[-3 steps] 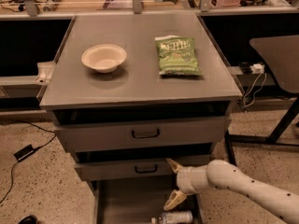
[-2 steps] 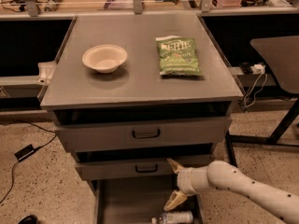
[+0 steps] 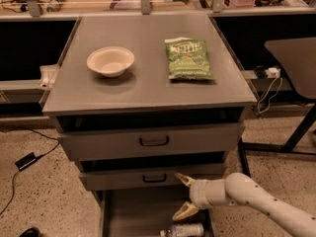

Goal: Pick blue plastic bottle from bottom drawer and place on counter

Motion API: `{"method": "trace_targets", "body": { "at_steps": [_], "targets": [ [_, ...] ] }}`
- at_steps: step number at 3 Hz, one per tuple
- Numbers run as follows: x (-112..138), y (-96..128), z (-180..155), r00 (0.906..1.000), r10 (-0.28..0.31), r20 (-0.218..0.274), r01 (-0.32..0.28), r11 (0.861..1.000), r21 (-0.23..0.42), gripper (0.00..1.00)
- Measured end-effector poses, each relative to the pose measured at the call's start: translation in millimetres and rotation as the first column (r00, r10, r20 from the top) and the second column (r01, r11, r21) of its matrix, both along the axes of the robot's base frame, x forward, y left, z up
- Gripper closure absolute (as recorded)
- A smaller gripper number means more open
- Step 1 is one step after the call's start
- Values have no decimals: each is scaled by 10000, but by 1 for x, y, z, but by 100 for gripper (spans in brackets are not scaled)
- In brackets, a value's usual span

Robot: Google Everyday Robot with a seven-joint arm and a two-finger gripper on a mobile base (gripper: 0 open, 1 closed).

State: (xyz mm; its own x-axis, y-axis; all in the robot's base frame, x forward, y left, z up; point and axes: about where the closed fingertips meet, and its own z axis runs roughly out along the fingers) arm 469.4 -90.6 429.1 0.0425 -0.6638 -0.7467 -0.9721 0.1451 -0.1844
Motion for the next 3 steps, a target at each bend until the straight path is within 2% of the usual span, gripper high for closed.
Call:
{"method": "trace_targets", "body": {
  "at_steps": [1,2,3],
  "targets": [
    [-7,-8,16,9972,68,740,-135,9959,899,29],
    [-15,-16,-3,9972,212,711,-249,9984,504,11],
    [-33,-27,-63,9979,540,-365,-563,9963,-656,0]
  ]
}}
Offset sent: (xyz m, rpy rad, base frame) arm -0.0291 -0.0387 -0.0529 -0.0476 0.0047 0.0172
